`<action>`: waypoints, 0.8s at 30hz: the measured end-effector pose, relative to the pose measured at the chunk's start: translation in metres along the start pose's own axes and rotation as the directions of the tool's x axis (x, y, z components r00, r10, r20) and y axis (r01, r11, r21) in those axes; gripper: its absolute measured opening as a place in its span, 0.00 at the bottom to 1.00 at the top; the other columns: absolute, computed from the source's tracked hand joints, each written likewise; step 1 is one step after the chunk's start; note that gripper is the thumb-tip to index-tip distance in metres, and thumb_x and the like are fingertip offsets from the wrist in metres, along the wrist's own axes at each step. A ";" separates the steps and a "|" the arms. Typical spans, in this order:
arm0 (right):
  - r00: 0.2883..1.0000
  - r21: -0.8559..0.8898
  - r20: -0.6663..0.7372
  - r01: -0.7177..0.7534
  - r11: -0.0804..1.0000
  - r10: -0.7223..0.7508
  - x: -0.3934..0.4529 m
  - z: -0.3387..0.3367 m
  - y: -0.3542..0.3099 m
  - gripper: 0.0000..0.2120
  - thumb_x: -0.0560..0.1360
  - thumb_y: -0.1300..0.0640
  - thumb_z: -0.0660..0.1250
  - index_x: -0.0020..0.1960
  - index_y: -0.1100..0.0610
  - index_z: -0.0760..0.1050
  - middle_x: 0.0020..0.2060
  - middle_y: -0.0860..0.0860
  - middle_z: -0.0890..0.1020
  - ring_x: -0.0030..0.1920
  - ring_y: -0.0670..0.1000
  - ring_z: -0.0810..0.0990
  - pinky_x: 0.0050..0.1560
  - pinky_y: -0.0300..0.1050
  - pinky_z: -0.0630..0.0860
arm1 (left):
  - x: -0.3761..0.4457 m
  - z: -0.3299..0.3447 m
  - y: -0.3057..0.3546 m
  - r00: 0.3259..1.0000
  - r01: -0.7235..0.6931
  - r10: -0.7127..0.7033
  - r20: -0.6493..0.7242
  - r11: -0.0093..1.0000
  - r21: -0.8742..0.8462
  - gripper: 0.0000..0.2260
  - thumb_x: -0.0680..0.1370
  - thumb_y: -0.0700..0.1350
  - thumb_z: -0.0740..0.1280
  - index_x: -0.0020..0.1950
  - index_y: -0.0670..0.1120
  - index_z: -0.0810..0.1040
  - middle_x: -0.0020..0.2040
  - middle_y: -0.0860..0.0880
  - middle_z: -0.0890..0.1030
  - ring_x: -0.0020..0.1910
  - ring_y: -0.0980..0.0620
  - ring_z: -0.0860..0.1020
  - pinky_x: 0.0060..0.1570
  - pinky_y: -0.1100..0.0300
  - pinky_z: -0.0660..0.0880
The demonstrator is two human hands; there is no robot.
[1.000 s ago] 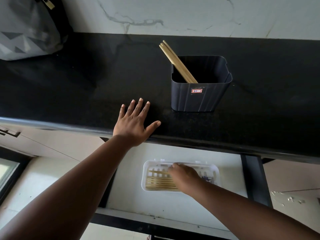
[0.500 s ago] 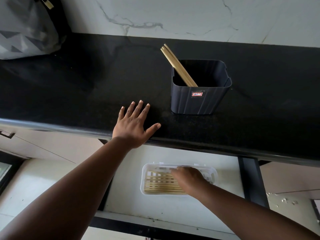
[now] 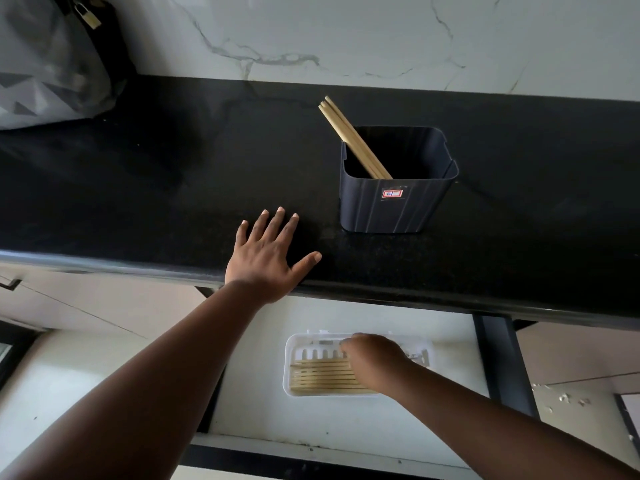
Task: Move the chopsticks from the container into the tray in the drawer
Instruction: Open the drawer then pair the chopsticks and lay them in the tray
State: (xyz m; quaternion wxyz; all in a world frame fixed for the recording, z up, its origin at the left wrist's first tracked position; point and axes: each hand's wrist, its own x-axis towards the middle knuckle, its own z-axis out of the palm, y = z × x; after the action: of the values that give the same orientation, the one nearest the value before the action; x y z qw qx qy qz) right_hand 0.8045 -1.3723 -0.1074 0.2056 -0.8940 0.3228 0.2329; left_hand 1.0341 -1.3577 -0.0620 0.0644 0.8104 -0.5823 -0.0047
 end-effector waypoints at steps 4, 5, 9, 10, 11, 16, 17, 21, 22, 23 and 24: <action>0.957 0.100 0.270 0.081 0.992 -0.105 -0.033 -0.075 -0.035 0.17 0.76 0.51 0.67 0.63 0.55 0.76 0.57 0.53 0.81 0.55 0.54 0.79 0.54 0.47 0.76 | 0.000 -0.001 0.000 1.000 -0.001 0.001 0.009 1.000 -0.004 0.41 0.72 0.75 0.40 0.79 0.55 0.50 0.80 0.50 0.51 0.79 0.49 0.46 0.76 0.45 0.44; 0.951 0.167 0.257 0.135 0.977 -0.175 -0.043 -0.100 -0.044 0.15 0.75 0.51 0.68 0.61 0.53 0.77 0.55 0.50 0.82 0.52 0.51 0.80 0.51 0.44 0.76 | 0.000 -0.001 0.000 1.000 0.000 0.000 0.010 1.000 -0.007 0.41 0.72 0.75 0.40 0.79 0.54 0.50 0.80 0.50 0.51 0.79 0.48 0.47 0.76 0.45 0.44; 0.918 0.545 0.006 0.329 0.771 -0.396 -0.082 -0.203 -0.056 0.04 0.74 0.56 0.72 0.48 0.49 0.82 0.40 0.42 0.85 0.37 0.42 0.80 0.42 0.38 0.79 | 0.000 -0.003 0.000 0.998 -0.015 0.014 0.057 1.000 0.023 0.42 0.69 0.72 0.37 0.79 0.53 0.48 0.80 0.49 0.49 0.79 0.48 0.46 0.76 0.46 0.43; 0.915 0.582 -0.122 0.381 0.719 -0.386 -0.088 -0.226 -0.052 0.05 0.74 0.58 0.72 0.47 0.49 0.83 0.40 0.43 0.85 0.36 0.43 0.81 0.43 0.39 0.80 | 0.000 -0.003 0.000 0.998 -0.020 0.018 0.057 0.999 0.034 0.42 0.69 0.71 0.38 0.79 0.53 0.48 0.80 0.48 0.49 0.79 0.48 0.46 0.76 0.46 0.43; 0.904 0.601 -0.269 0.428 0.675 -0.333 -0.088 -0.246 -0.045 0.05 0.74 0.59 0.72 0.46 0.49 0.83 0.40 0.43 0.86 0.36 0.44 0.81 0.43 0.40 0.80 | 0.000 -0.003 0.000 0.999 -0.014 0.013 0.041 1.000 0.026 0.41 0.70 0.73 0.39 0.79 0.53 0.49 0.80 0.48 0.50 0.79 0.48 0.47 0.76 0.46 0.43; 0.717 0.612 -0.671 0.394 0.686 0.187 -0.046 -0.292 -0.004 0.05 0.73 0.60 0.71 0.45 0.50 0.82 0.38 0.46 0.84 0.34 0.45 0.81 0.40 0.41 0.80 | 0.001 -0.002 0.000 1.000 -0.006 0.006 0.026 1.000 -0.009 0.41 0.71 0.75 0.38 0.79 0.55 0.48 0.80 0.51 0.48 0.79 0.50 0.44 0.76 0.47 0.41; 0.709 0.591 -0.669 0.329 0.736 0.221 -0.033 -0.290 0.001 0.05 0.73 0.60 0.71 0.45 0.50 0.81 0.38 0.45 0.82 0.36 0.45 0.80 0.40 0.42 0.78 | 0.001 -0.001 0.000 1.000 -0.005 0.005 0.021 1.000 -0.010 0.41 0.71 0.75 0.38 0.79 0.55 0.48 0.80 0.51 0.48 0.79 0.50 0.44 0.76 0.47 0.41; 0.760 0.450 -0.609 0.095 0.888 0.228 0.005 -0.267 0.005 0.10 0.71 0.61 0.71 0.51 0.51 0.80 0.45 0.48 0.82 0.45 0.50 0.81 0.47 0.45 0.79 | 0.001 -0.001 0.001 1.000 0.003 -0.003 0.020 1.000 -0.017 0.42 0.71 0.76 0.37 0.79 0.55 0.48 0.80 0.52 0.48 0.79 0.50 0.44 0.76 0.47 0.41; 0.776 0.420 -0.590 0.057 0.906 0.225 0.011 -0.262 0.003 0.13 0.71 0.62 0.69 0.54 0.52 0.77 0.47 0.49 0.81 0.45 0.51 0.80 0.45 0.47 0.79 | 0.001 -0.001 0.001 1.000 0.005 -0.005 0.021 1.000 -0.016 0.42 0.71 0.76 0.37 0.79 0.55 0.47 0.80 0.52 0.48 0.79 0.50 0.44 0.76 0.48 0.40; 0.780 0.390 -0.583 0.021 0.921 0.229 0.016 -0.258 0.001 0.14 0.71 0.62 0.67 0.55 0.52 0.74 0.48 0.50 0.78 0.43 0.52 0.79 0.41 0.49 0.79 | 0.001 -0.001 0.001 1.000 0.007 -0.006 0.021 1.000 -0.015 0.42 0.71 0.76 0.37 0.79 0.55 0.47 0.80 0.52 0.47 0.79 0.51 0.43 0.76 0.48 0.40; 0.770 0.357 -0.593 -0.009 0.934 0.234 0.020 -0.256 -0.001 0.14 0.72 0.62 0.66 0.57 0.53 0.71 0.47 0.50 0.76 0.42 0.53 0.78 0.35 0.48 0.77 | 0.002 -0.001 0.001 1.000 0.008 -0.007 0.019 1.000 -0.016 0.42 0.71 0.76 0.37 0.79 0.56 0.47 0.80 0.52 0.47 0.79 0.51 0.43 0.76 0.48 0.40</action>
State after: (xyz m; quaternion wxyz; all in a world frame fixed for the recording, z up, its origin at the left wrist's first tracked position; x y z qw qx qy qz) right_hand 0.8918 -1.5138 0.0888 0.2189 -0.8490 0.4650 -0.1228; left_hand 1.0341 -1.3593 -0.0613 0.0654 0.8120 -0.5797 -0.0174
